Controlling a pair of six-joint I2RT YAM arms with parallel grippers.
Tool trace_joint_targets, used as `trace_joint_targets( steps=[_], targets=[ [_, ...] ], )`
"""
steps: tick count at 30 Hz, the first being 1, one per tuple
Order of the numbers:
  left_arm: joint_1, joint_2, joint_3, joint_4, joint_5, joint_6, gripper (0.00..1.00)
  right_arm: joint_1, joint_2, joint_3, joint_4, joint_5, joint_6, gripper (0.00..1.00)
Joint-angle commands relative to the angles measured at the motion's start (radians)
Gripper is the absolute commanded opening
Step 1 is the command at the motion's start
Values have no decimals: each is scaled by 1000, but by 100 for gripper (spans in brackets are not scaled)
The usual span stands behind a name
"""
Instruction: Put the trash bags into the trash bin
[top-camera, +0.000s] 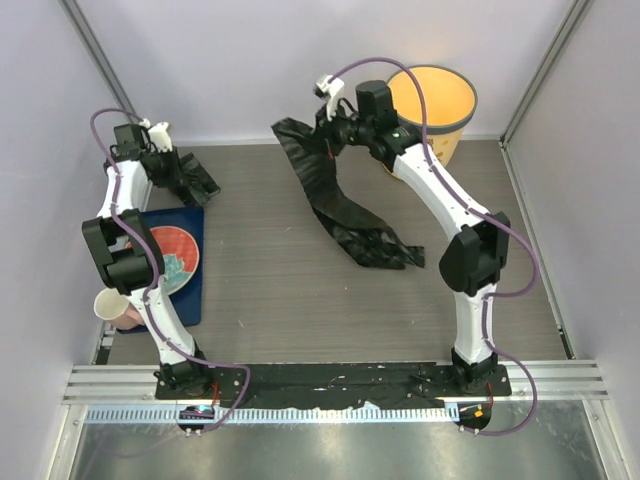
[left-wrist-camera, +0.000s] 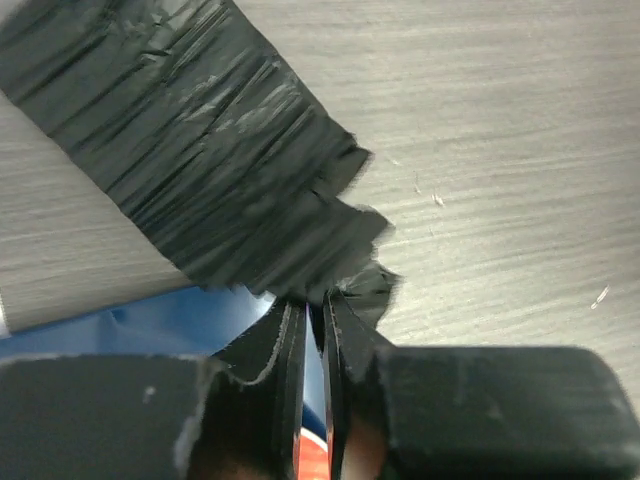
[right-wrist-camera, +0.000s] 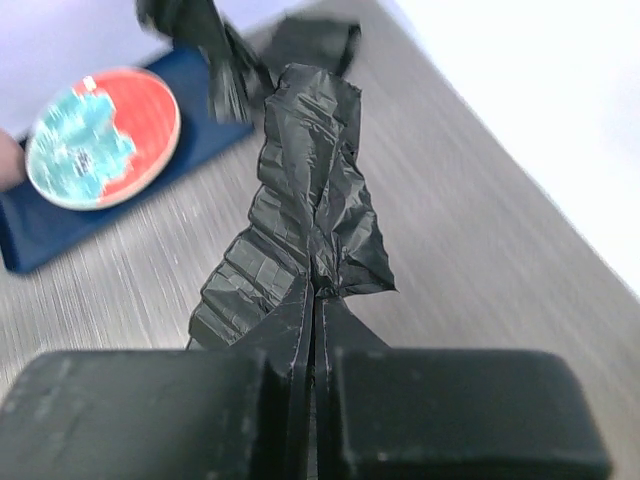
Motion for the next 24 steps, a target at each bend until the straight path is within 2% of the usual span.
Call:
trace_joint_targets(
  steps=[1,5,8,9,10,11,12,13,14,15,18,19,22,24],
  targets=[
    [-3,-11,10,-60,73,30,19,43,104,195,148,-68,165,1],
    [-2,-40,13,-72,82,7,38,63,240,200,270,9,176,1],
    [-3,-83,6,-40,113,-39,47,60,335,281,349,74,277,8],
    [-5,-94,0,-20,125,-45,49,57,386,357,347,79,302,11],
    [-6,-107,-3,-14,136,-49,53,52,403,391,343,79,314,37],
    [-8,-120,-6,-3,134,-48,62,37,408,416,321,67,320,50],
    [-11,-146,-10,-3,139,-39,66,26,380,422,309,59,317,60],
    [-15,-157,-8,-8,156,-22,68,15,353,409,292,51,272,67],
    [-26,-167,-17,-11,154,1,73,6,322,357,257,50,241,70],
    [-32,-187,-19,-15,156,18,75,-26,241,325,240,53,204,71],
    [-72,-207,-8,-67,182,93,77,-95,130,254,118,76,48,73],
    [-81,-216,0,-84,191,110,78,-112,68,254,22,95,-65,73],
    [-134,-226,18,-146,245,162,79,-153,-15,235,-84,232,-222,79],
    [-170,-226,20,-175,271,176,82,-170,-63,223,-145,298,-341,83]
  ],
)
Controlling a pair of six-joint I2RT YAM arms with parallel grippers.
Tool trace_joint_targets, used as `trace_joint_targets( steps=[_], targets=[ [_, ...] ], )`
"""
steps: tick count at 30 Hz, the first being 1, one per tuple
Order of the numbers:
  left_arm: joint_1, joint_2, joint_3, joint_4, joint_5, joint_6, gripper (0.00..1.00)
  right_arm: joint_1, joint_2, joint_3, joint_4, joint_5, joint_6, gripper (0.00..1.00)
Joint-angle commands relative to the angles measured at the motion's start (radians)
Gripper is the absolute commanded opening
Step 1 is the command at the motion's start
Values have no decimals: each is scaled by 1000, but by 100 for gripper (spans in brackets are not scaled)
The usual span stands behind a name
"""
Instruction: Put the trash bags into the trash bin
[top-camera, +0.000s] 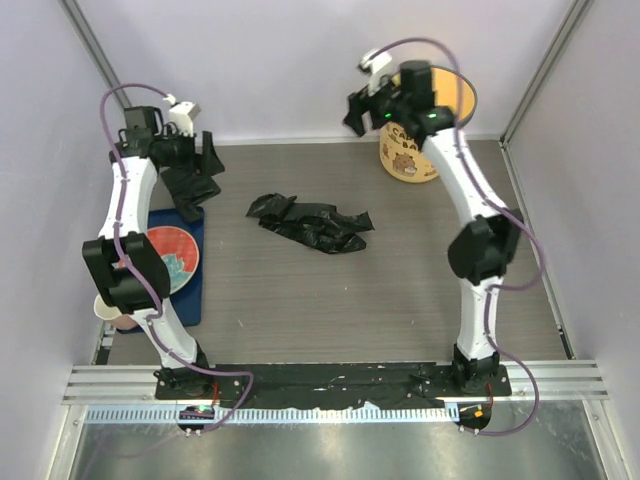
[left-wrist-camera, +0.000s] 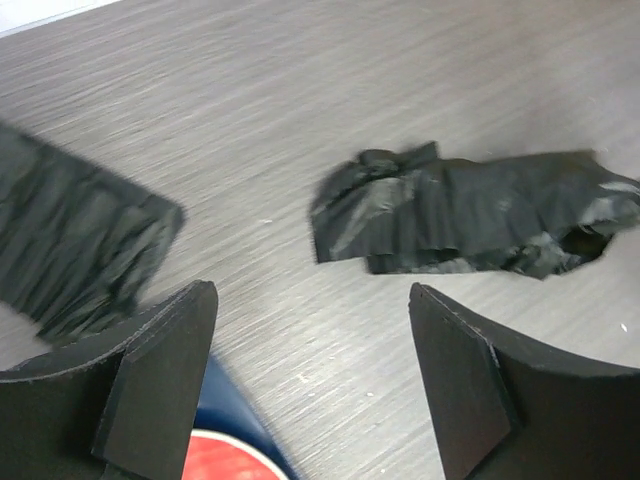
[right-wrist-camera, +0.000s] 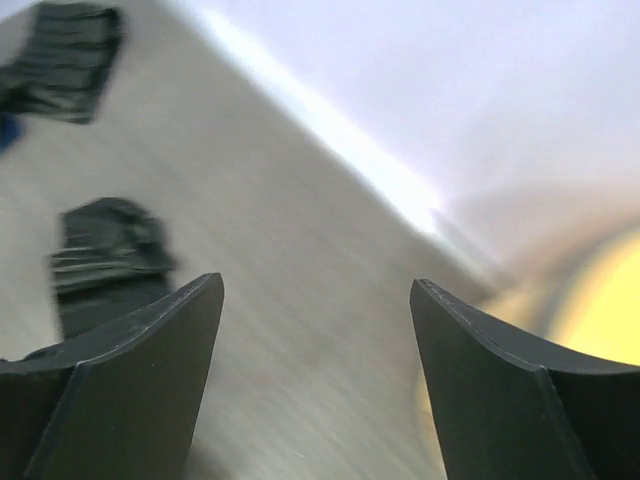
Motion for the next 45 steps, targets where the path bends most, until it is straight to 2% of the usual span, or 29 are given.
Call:
trace_joint_targets(
  steps=[1,5,10,17,22,23,26,27,29,36,39,41,43,45],
  targets=[
    [-76,-27,31,-94,97,87,85,-59,-218,15,-172,198,-318,83],
    [-154,-21,45,-154,100,153,89,-155,-137,146,-349,168,-361,83],
    [-220,-30,44,-212,89,230,90,-211,-80,196,-520,108,-461,83],
    [-252,-70,-24,-220,100,230,91,-225,-40,149,-579,111,-553,82],
    [-265,-86,-45,-214,89,229,90,-228,29,173,-631,131,-619,71],
    [-265,-86,-44,-214,90,227,90,-229,38,199,-643,128,-645,56],
    [-265,-87,-42,-217,97,216,90,-229,49,251,-685,110,-662,26],
    [-265,-87,-41,-217,106,216,91,-229,45,261,-700,99,-662,8],
    [-265,-90,-36,-217,113,209,90,-222,10,264,-752,67,-656,1],
    [-277,-93,-28,-225,141,192,90,-199,-184,132,-945,-87,-511,1],
    [-298,-90,-9,-240,169,178,89,-167,-274,45,-972,-148,-455,1],
    [-317,-98,-5,-196,173,96,89,-116,-320,-71,-952,-138,-440,1],
    [-355,-106,5,-87,167,-86,90,-81,-405,-220,-869,-119,-400,1],
    [-401,-89,45,-21,196,-180,90,-23,-463,-315,-774,-84,-375,4]
  ],
)
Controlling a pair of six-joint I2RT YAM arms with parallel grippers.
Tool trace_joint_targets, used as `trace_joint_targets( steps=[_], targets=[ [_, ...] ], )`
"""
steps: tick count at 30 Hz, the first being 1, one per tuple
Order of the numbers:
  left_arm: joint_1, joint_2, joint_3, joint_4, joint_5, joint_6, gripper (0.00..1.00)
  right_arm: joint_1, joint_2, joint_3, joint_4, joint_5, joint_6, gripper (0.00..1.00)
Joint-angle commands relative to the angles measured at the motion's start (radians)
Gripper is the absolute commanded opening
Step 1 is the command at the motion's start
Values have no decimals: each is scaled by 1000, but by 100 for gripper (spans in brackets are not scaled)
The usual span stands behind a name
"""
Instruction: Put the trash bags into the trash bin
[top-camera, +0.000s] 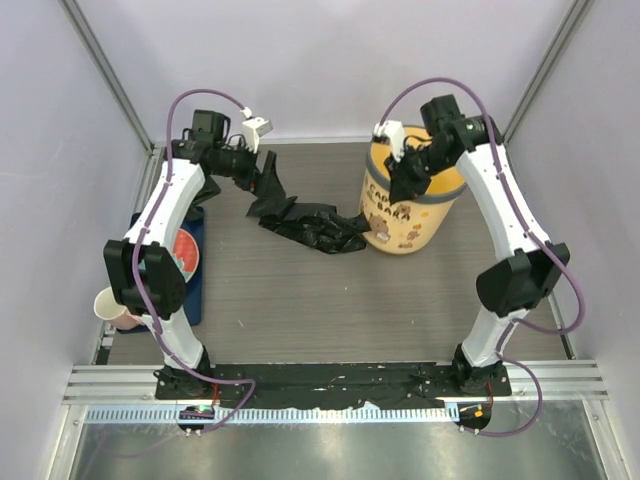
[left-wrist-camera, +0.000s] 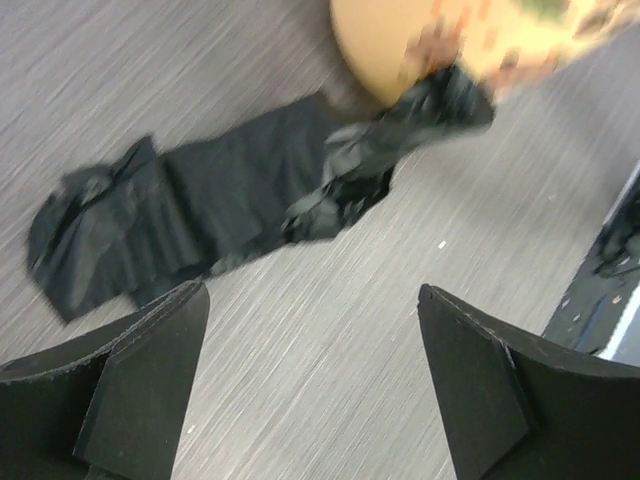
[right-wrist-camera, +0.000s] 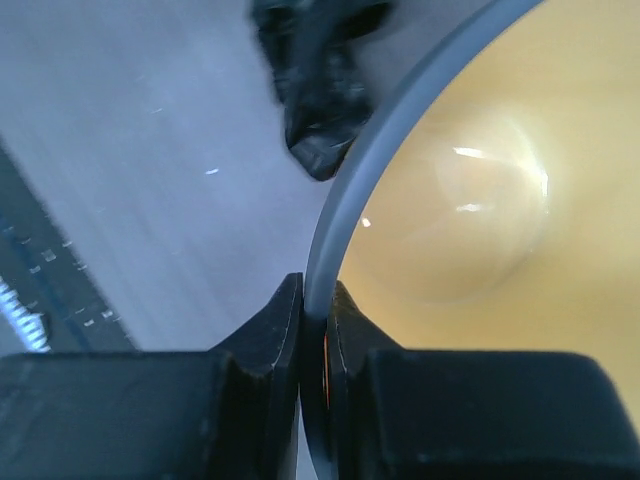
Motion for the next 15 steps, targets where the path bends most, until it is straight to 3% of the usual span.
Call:
trace_joint_targets(
  steps=[1,2,4,5,6,8,12,14,15],
  targets=[
    [-93,-33,90,184,67,-292,90,110,-184,-217,129,8,95,13],
    [-108,-30,93,207,68,-370,91,122,-200,-244,148,19,108,36],
    [-140,-26,86,259,71,-428,93,139,-229,-267,173,27,141,58],
    [-145,-28,77,267,127,-427,94,139,-234,-262,171,22,149,77],
    [-147,-34,34,294,163,-406,98,138,-241,-249,157,13,149,85],
    [-145,-63,-8,298,226,-326,100,132,-275,-195,145,2,164,93],
    [-148,-95,-126,293,268,-41,100,29,-384,-158,156,-117,172,94],
    [-151,-82,-137,244,297,106,100,-97,-469,-225,156,-172,128,94],
    [-151,-73,-128,180,319,230,100,-161,-502,-260,134,-189,28,95]
  ],
)
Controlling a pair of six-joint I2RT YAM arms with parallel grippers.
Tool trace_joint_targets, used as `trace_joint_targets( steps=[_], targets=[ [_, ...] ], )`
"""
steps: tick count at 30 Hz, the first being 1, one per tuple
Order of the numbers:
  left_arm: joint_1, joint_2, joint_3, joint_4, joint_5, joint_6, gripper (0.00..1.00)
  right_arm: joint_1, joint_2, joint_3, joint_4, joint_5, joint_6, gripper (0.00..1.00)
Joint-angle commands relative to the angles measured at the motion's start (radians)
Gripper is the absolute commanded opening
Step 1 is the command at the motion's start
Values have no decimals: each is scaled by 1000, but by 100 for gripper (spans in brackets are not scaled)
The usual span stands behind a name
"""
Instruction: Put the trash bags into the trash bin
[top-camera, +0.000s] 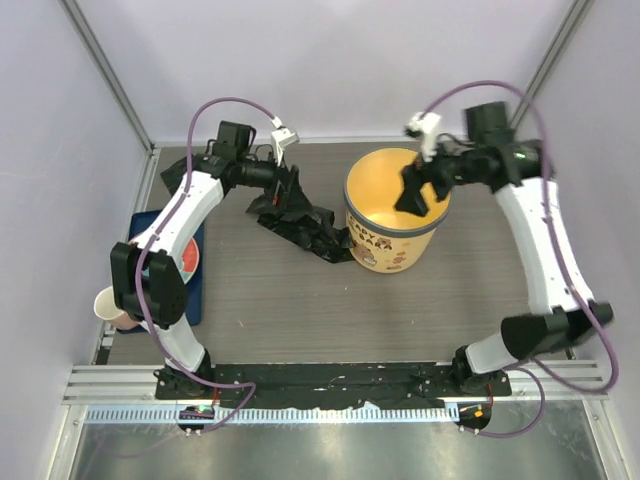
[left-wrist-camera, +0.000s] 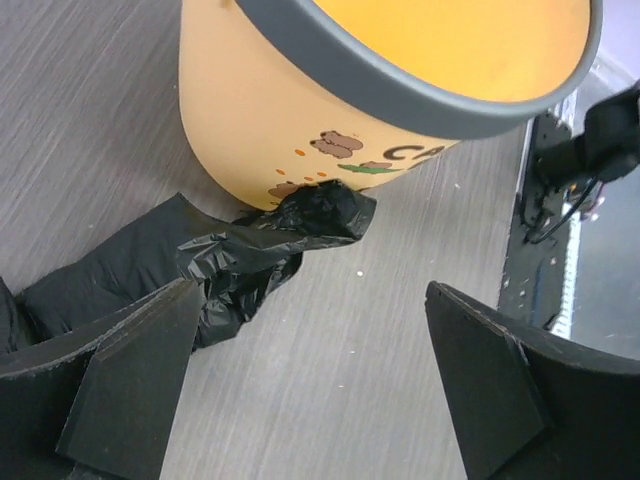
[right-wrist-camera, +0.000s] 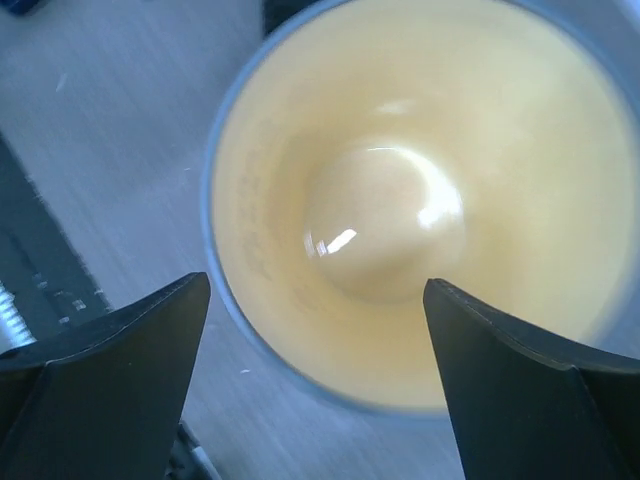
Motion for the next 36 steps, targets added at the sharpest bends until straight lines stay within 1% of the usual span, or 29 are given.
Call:
trace_joint_targets(
  steps=[1,2,3,4,5,6,7,8,9,10,12,14,16,17,18,23,25,30,36],
  targets=[
    [1,-11,-3,-79,113,382,100,-236,-218,-111,-14,-154,-182,96],
    [-9,13,17,-111,113,419,100,-355,-238,-148,-70,-168,-256,96],
    [-13,27,38,-146,113,477,100,-400,-266,-185,-95,-175,-398,96],
    [-22,44,64,-184,107,576,100,-444,-267,-246,-126,-185,-467,96],
    [-41,86,116,-256,97,624,100,-534,-264,-269,-199,-198,-556,96],
    [-45,107,141,-281,91,656,100,-572,-243,-303,-226,-203,-673,96],
    [-52,128,162,-304,84,701,100,-613,-222,-309,-249,-209,-725,95],
    [-58,166,204,-341,85,712,100,-674,-199,-309,-295,-232,-778,95],
    [-62,183,222,-353,79,718,100,-693,-159,-311,-295,-235,-795,95],
    [-67,196,238,-362,74,726,100,-701,-143,-319,-295,-243,-868,94],
    [-82,220,259,-369,70,724,100,-703,-110,-337,-293,-272,-951,94],
    [-102,229,264,-347,59,710,100,-700,-59,-346,-293,-341,-1049,94],
    [-121,243,267,-318,53,683,100,-667,10,-337,-295,-355,-1085,93],
    [-125,248,268,-266,48,613,100,-655,30,-330,-296,-360,-1086,92],
    [-131,262,271,-238,39,582,100,-635,48,-320,-297,-375,-1086,91],
    [-176,303,368,-234,-15,517,100,-571,104,-308,-300,-416,-1093,91],
    [-191,312,406,-232,-27,479,100,-546,105,-288,-300,-418,-1083,91],
    [-217,308,474,-191,-68,384,100,-538,78,-239,-298,-429,-1044,91],
    [-234,259,495,-178,-84,358,100,-511,24,-198,-295,-449,-1002,91]
  ],
)
